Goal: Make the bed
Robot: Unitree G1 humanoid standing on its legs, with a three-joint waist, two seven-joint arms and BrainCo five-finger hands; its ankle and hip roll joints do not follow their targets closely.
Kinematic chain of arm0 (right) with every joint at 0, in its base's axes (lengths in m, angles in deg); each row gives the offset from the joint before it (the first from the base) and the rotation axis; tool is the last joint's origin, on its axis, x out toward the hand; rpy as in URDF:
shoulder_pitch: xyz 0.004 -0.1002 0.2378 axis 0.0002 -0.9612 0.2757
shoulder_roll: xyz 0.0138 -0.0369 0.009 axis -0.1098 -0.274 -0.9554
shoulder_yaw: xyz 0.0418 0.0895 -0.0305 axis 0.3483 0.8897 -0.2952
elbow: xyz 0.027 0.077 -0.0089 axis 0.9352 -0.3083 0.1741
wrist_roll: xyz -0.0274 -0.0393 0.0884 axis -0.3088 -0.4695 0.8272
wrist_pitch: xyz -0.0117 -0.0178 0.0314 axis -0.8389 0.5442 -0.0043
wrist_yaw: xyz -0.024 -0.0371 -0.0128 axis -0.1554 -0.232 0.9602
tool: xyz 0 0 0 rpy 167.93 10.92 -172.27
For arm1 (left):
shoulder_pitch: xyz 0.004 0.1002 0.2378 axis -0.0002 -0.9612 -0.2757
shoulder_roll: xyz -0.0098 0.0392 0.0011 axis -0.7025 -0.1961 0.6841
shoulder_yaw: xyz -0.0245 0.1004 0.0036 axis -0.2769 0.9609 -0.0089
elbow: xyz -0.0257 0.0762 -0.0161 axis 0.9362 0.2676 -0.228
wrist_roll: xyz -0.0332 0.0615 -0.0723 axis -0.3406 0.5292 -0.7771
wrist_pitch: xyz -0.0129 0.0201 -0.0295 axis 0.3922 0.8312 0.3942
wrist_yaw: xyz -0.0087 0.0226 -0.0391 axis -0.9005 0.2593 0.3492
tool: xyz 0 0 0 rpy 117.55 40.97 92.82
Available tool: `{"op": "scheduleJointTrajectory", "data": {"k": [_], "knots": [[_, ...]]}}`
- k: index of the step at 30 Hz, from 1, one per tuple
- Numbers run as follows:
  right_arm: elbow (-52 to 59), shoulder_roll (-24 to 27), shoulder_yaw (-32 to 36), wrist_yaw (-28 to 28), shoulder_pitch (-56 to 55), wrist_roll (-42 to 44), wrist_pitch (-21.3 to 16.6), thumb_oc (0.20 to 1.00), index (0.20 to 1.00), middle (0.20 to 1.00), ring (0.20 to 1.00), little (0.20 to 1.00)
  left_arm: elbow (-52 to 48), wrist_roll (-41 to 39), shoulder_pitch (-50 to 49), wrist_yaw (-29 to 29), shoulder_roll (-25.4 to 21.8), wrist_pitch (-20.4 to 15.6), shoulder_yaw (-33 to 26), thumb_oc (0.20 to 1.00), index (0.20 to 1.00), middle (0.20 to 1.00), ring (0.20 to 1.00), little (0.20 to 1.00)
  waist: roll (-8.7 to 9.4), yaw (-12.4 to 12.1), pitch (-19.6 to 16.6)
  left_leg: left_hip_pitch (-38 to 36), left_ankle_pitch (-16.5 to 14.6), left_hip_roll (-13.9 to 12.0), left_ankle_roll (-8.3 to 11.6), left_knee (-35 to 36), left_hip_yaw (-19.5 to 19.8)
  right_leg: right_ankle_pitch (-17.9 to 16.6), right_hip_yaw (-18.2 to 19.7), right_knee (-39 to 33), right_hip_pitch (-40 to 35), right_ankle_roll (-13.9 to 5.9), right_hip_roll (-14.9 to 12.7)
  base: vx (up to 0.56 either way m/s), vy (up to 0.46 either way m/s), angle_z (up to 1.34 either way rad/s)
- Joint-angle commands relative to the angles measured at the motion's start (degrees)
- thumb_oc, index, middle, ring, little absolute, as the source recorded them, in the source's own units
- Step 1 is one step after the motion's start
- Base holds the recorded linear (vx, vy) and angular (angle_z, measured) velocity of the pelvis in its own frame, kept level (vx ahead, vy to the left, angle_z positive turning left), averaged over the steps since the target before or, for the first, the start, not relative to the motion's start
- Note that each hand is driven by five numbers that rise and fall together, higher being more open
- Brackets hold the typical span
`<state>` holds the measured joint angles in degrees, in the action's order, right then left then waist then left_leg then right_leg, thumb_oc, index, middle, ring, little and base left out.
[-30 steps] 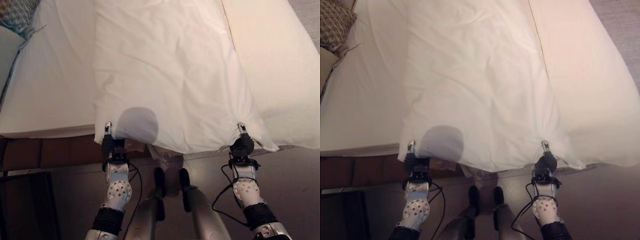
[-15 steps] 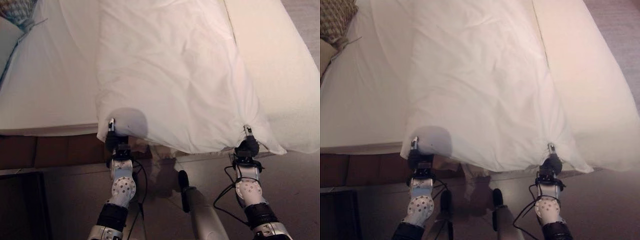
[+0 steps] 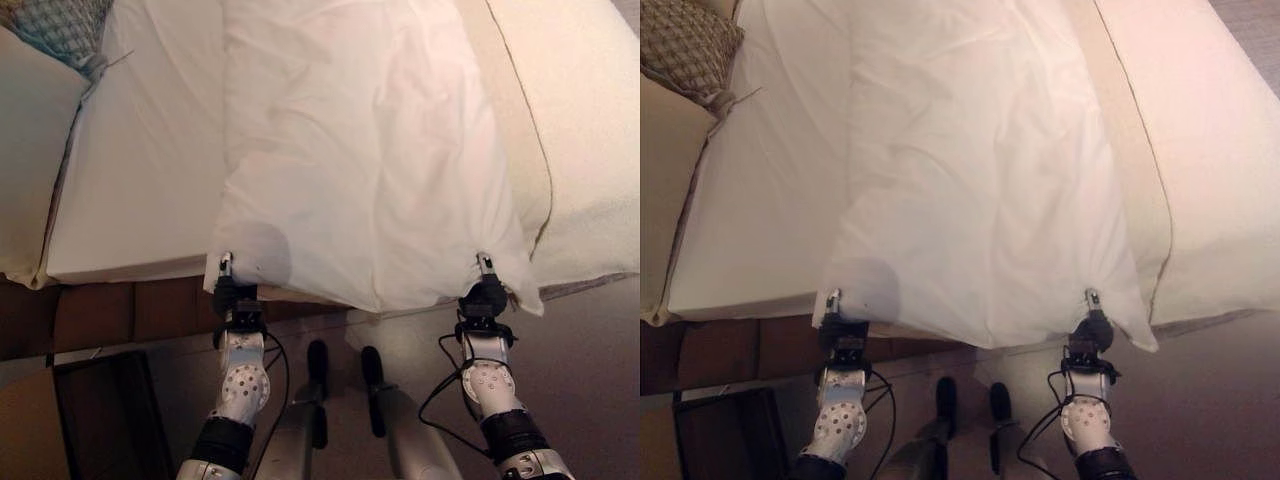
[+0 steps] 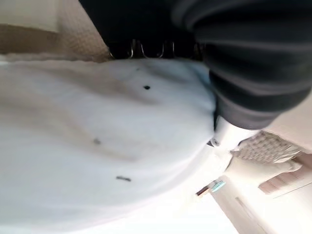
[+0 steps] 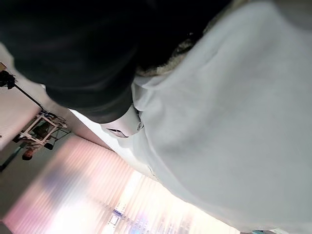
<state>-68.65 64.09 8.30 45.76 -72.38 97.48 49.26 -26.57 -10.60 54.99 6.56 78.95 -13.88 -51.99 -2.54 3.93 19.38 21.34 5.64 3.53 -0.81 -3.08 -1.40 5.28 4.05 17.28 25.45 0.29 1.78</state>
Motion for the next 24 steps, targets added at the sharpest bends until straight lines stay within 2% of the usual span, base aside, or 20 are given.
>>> {"op": "scheduleJointTrajectory", "data": {"k": [1,4,5,6,7,9,10,11,12,14,15,17,19,20,21,22,24], "knots": [[4.6,2.8,0.9,-3.2,-2.7,-2.4,-2.4,0.200,0.200,0.200,0.200,0.200,-6.1,3.7,-0.6,1.2,-0.3,-2.2,-1.4,0.200,0.200,0.200,0.200,0.200,-1.20,1.5,-2.8,-1.3,-2.6,3.5,1.31,1.2,-4.9,-6.8,-1.0,-8.7,-0.3,-3.90,2.3,-0.02,-0.027,0.03],[4.6,3.5,1.5,-3.1,-3.0,-2.0,-2.5,0.200,0.200,0.200,0.200,0.200,-6.1,2.8,-1.2,1.5,0.5,-1.9,-0.8,0.200,0.200,0.200,0.200,0.200,-2.39,1.5,-3.3,-0.7,-2.8,3.4,1.41,0.7,-5.9,-7.7,-0.5,-10.2,-0.5,-4.36,2.0,-0.01,-0.071,-0.03],[4.6,4.5,2.5,-2.5,-3.6,-2.5,-2.7,0.200,0.200,0.200,0.200,0.200,-5.7,1.9,-1.2,2.0,1.0,-1.9,-0.3,0.200,0.200,0.200,0.200,0.200,-3.03,2.1,-2.8,0.8,-3.2,3.3,2.69,-3.2,-7.1,-7.5,-1.1,-10.7,-1.0,-4.13,1.2,-0.05,-0.092,0.04],[4.7,4.8,3.0,-2.3,-3.5,-2.4,-2.8,0.200,0.200,0.200,0.200,0.200,-5.6,1.9,-1.0,1.9,1.1,-1.9,-0.1,0.200,0.200,0.200,0.200,0.200,-2.94,2.3,-2.3,1.7,-3.2,3.2,3.51,-5.0,-7.6,-7.4,-1.3,-10.9,-1.3,-4.00,0.8,-0.07,-0.116,0.26],[4.3,5.4,3.3,-2.1,-3.0,-2.5,-3.0,0.200,0.200,0.200,0.200,0.200,-5.3,1.7,-0.5,1.9,1.3,-2.1,0.0,0.200,0.200,0.200,0.200,0.200,-2.74,1.9,-1.9,3.0,-2.7,3.7,4.41,-7.2,-6.4,-7.4,-1.3,-10.8,-1.5,-3.80,0.8,-0.08,-0.064,0.50],[3.6,5.8,3.7,-1.9,-2.5,-2.3,-3.0,0.200,0.200,0.200,0.200,0.200,-5.1,1.4,0.0,2.0,1.5,-2.1,-0.2,0.200,0.200,0.200,0.200,0.200,-2.21,2.0,-1.7,3.3,-4.5,3.6,3.70,-8.3,-5.7,-7.6,-0.9,-10.2,-1.1,-3.71,0.5,-0.06,-0.043,0.37],[3.6,5.8,4.0,-1.6,-2.4,-2.4,-3.2,0.200,0.200,0.200,0.200,0.200,-5.7,1.4,0.0,2.0,1.4,-2.2,-0.7,0.200,0.200,0.200,0.200,0.200,-1.56,2.2,-1.7,3.2,-5.0,1.4,3.16,-8.5,-5.7,-7.4,-0.4,-9.3,-0.9,-3.82,0.1,-0.03,-0.018,-0.05],[3.6,5.8,4.0,-1.6,-2.4,-2.4,-3.2,0.200,0.200,0.200,0.200,0.200,-5.7,1.4,0.0,2.0,1.4,-2.2,-0.7,0.200,0.200,0.200,0.200,0.200,-1.56,2.1,-1.7,3.3,-5.0,1.4,3.16,-8.5,-5.7,-7.4,-0.4,-9.3,-0.8,-3.82,0.1,-0.02,0.020,-0.07],[3.9,5.6,4.2,-1.3,-2.0,-2.0,-3.6,0.200,0.200,0.200,0.200,0.200,-6.7,1.7,0.2,1.8,0.9,-2.4,-1.3,0.200,0.200,0.200,0.200,0.200,-0.50,2.0,-1.7,3.0,-4.4,-2.1,2.89,-7.3,-3.4,-6.9,0.1,-8.7,-0.6,-3.78,-0.8,-0.01,0.022,-0.04],[3.6,5.3,4.5,-1.1,-1.7,-1.4,-4.3,0.200,0.200,0.200,0.200,0.200,-7.4,2.0,0.8,1.1,0.3,-3.3,-1.8,0.200,0.200,0.200,0.200,0.200,0.62,1.6,-1.7,2.8,-1.4,-5.8,3.38,-3.9,0.9,-6.2,0.6,-7.6,0.3,-3.40,-0.9,-0.02,0.050,-0.07],[3.7,5.1,4.6,-0.9,-1.5,-1.2,-4.5,0.200,0.200,0.200,0.200,0.200,-7.5,2.2,1.0,0.7,0.0,-3.5,-1.9,0.200,0.200,0.200,0.200,0.200,0.95,1.6,-1.7,3.2,0.4,-7.6,3.78,-2.5,1.6,-6.0,0.4,-7.1,1.0,-3.41,-1.1,-0.01,0.128,-0.03],[2.9,5.1,4.7,-0.5,-1.1,-1.2,-4.8,0.200,0.200,0.200,0.200,0.200,-7.4,3.0,1.5,-0.5,-0.4,-3.8,-1.9,0.200,0.200,0.200,0.200,0.200,0.59,1.9,-1.6,2.3,2.5,-10.2,4.97,0.2,0.2,-5.6,0.0,-6.6,1.3,-3.99,-1.8,0.01,0.245,0.29],[2.7,5.2,4.0,-0.1,-0.2,-1.7,-5.1,0.200,0.200,0.200,0.200,0.200,-6.9,3.0,2.2,-0.9,-0.6,-4.3,-1.7,0.200,0.200,0.200,0.200,0.200,-0.27,1.9,-1.4,0.1,1.7,-11.1,5.80,3.0,-1.7,-5.5,0.0,-5.0,2.6,-4.89,-1.8,0.01,0.336,0.17],[2.9,5.6,4.3,0.4,0.3,-2.6,-5.3,0.200,0.200,0.200,0.200,0.200,-6.2,3.5,3.3,-1.5,-1.2,-4.6,-1.2,0.200,0.200,0.200,0.200,0.200,-0.27,2.1,-1.0,1.3,1.1,-10.4,5.92,1.5,-3.0,-6.5,-0.2,-5.3,3.1,-5.69,-2.9,-0.03,0.239,-0.14],[2.9,5.6,4.4,0.4,0.3,-2.6,-5.3,0.200,0.200,0.200,0.200,0.200,-6.2,3.5,3.4,-1.5,-1.2,-4.6,-1.3,0.200,0.200,0.200,0.200,0.200,-0.28,2.1,-1.1,1.5,1.1,-10.4,5.91,1.4,-3.0,-6.6,-0.2,-5.3,3.2,-5.70,-2.9,-0.02,0.422,-0.16],[2.9,6.1,4.7,0.6,1.5,-2.9,-5.0,0.200,0.200,0.200,0.200,0.200,-6.0,3.6,4.1,-1.5,-1.6,-4.3,-0.9,0.200,0.200,0.200,0.200,0.200,-0.43,2.1,-0.5,2.7,-1.5,-7.8,5.03,-3.7,-4.1,-7.4,0.0,-6.0,2.3,-6.80,-5.3,0.05,0.453,-0.08],[3.7,6.5,5.0,1.2,2.5,-4.1,-5.1,0.200,0.200,0.200,0.200,0.200,-5.7,3.8,4.1,-1.6,-2.0,-4.1,-1.0,0.200,0.200,0.200,0.200,0.200,-0.56,2.0,-0.5,4.0,-4.4,-5.3,3.72,-7.7,-4.7,-8.8,2.1,-7.7,1.3,-8.28,-8.2,0.10,0.594,0.26]]}}
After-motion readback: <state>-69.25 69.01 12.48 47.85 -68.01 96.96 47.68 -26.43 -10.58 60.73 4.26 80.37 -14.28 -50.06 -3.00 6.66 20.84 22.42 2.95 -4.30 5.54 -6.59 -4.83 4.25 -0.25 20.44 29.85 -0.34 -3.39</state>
